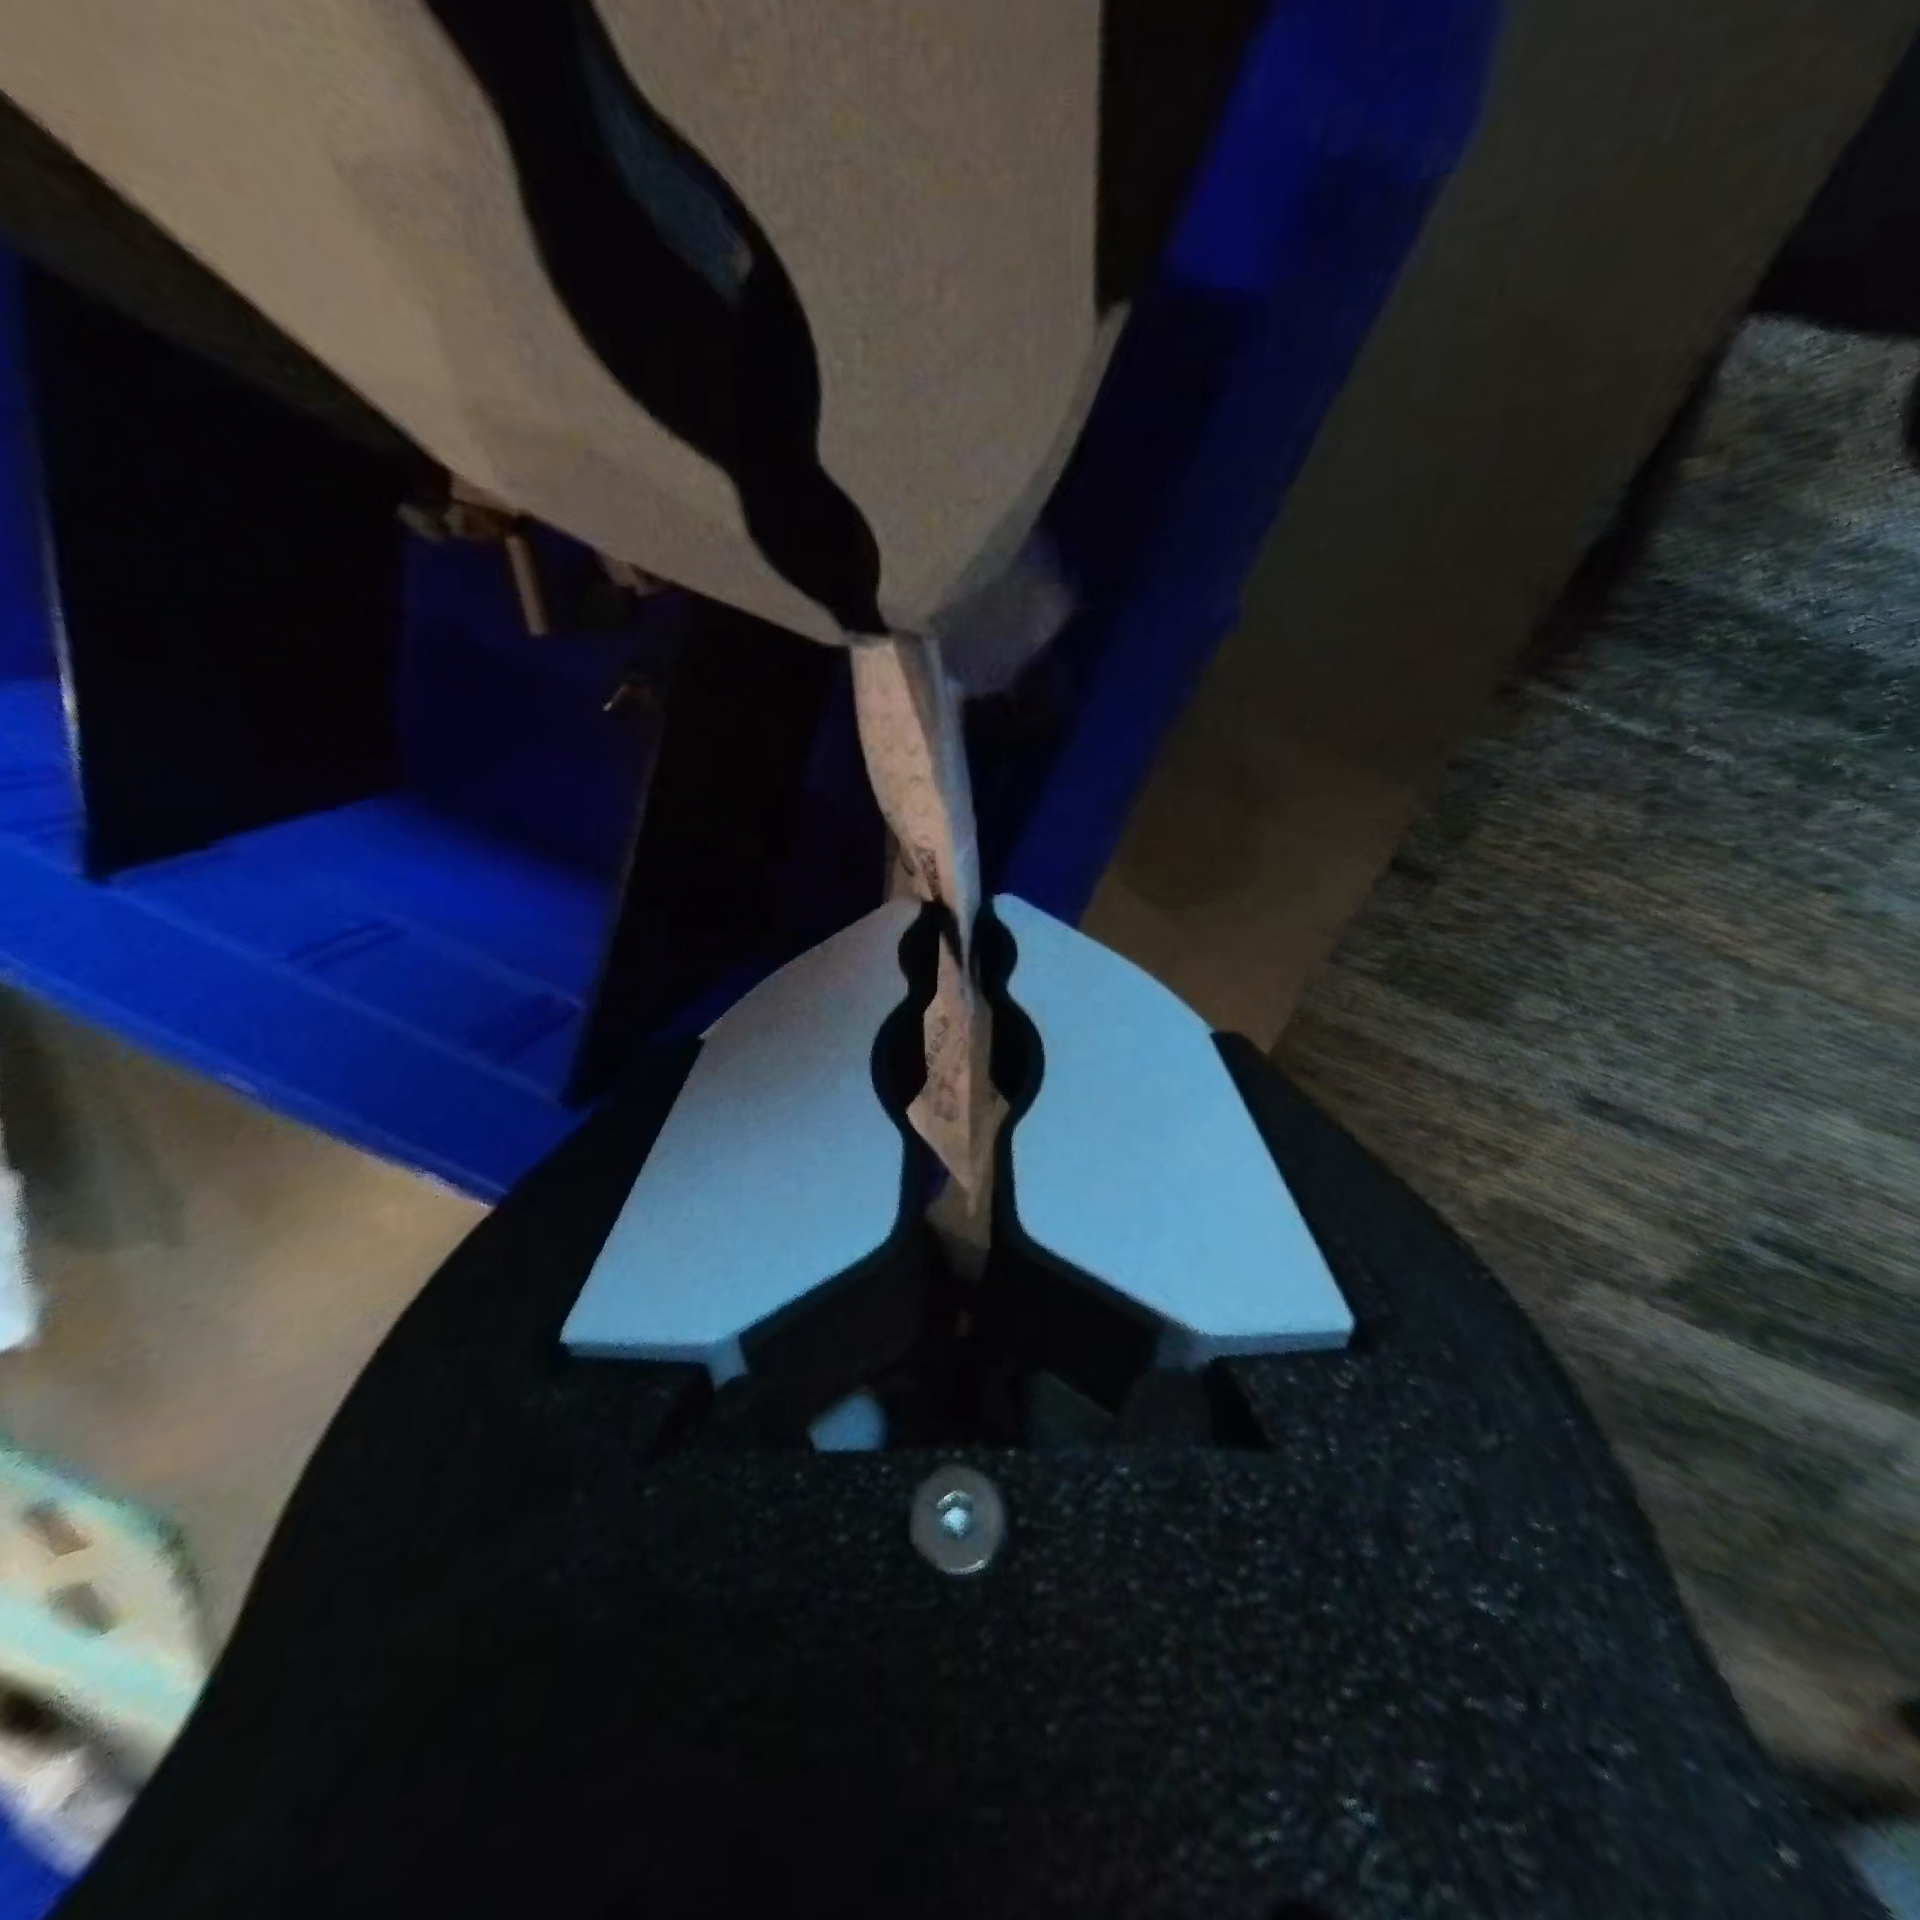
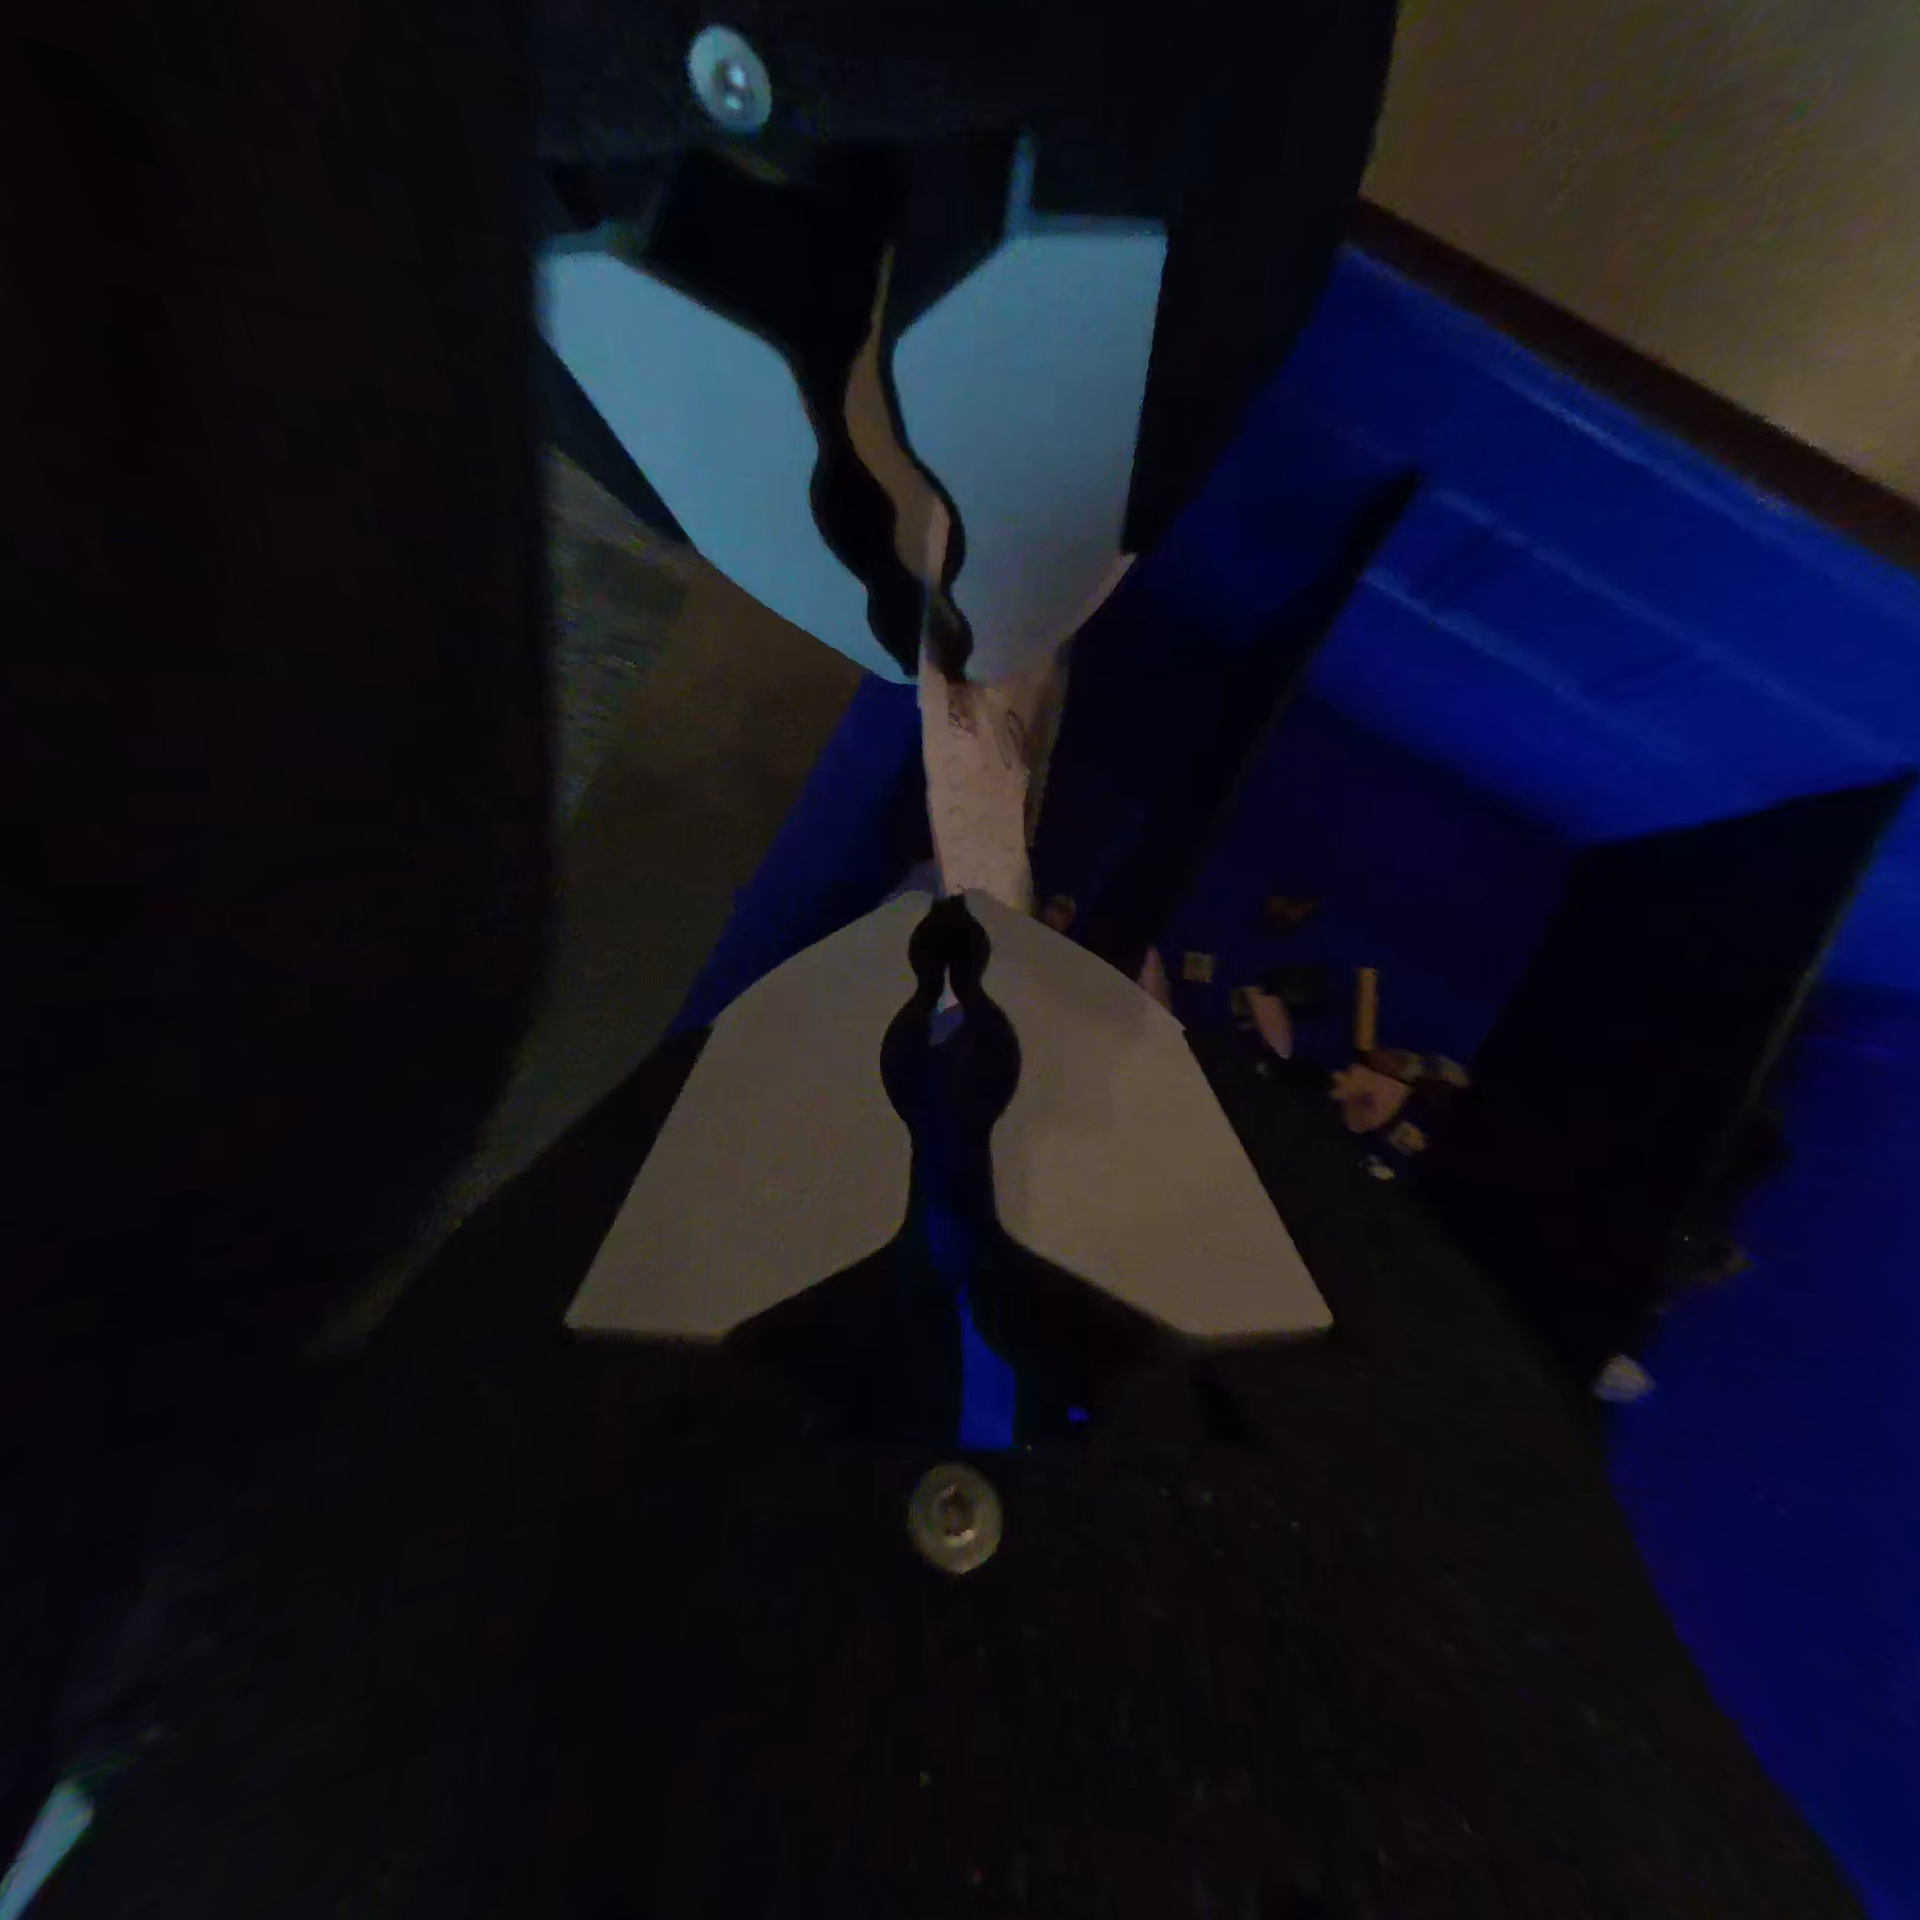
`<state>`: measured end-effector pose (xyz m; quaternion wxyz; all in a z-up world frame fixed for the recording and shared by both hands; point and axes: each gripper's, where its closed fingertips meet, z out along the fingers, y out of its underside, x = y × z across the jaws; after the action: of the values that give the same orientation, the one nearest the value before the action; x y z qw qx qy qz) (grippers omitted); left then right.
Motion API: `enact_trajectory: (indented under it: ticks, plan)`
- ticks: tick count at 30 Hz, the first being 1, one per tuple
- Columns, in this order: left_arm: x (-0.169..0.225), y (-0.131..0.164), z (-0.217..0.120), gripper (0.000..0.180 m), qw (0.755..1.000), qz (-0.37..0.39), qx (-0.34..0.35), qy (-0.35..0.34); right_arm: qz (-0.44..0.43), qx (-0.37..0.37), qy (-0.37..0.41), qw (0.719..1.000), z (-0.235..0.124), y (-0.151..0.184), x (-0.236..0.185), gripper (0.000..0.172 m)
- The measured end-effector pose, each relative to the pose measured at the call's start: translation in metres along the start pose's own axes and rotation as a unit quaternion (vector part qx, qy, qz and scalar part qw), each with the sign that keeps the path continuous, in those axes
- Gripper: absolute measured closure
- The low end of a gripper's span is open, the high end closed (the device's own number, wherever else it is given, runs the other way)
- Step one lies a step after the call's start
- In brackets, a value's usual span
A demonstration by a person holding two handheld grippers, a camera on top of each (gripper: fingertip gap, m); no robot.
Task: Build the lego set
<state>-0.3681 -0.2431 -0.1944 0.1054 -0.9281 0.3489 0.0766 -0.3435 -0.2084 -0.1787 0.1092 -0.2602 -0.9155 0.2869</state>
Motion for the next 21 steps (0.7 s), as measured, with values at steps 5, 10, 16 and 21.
enact_trajectory:
  ticks: [5,10,16,21]
  plan:
    - [-0.004,-0.004,-0.008,0.164,0.995,-0.062,0.082,0.01,0.048,0.042,-0.009,0.998,-0.009,0.002,0.009,0.172]
    - [-0.02,0.007,-0.009,0.128,0.981,-0.113,0.131,-0.088,0.114,0.092,-0.047,0.988,-0.019,0.002,0.011,0.172]
    - [-0.029,0.007,-0.029,0.14,0.935,-0.166,0.256,-0.182,0.118,0.132,-0.054,0.983,-0.026,0.005,0.005,0.172]
    - [-0.032,0.0,-0.034,0.158,0.929,-0.164,0.269,-0.193,0.102,0.171,-0.049,0.979,-0.03,0.007,0.002,0.172]
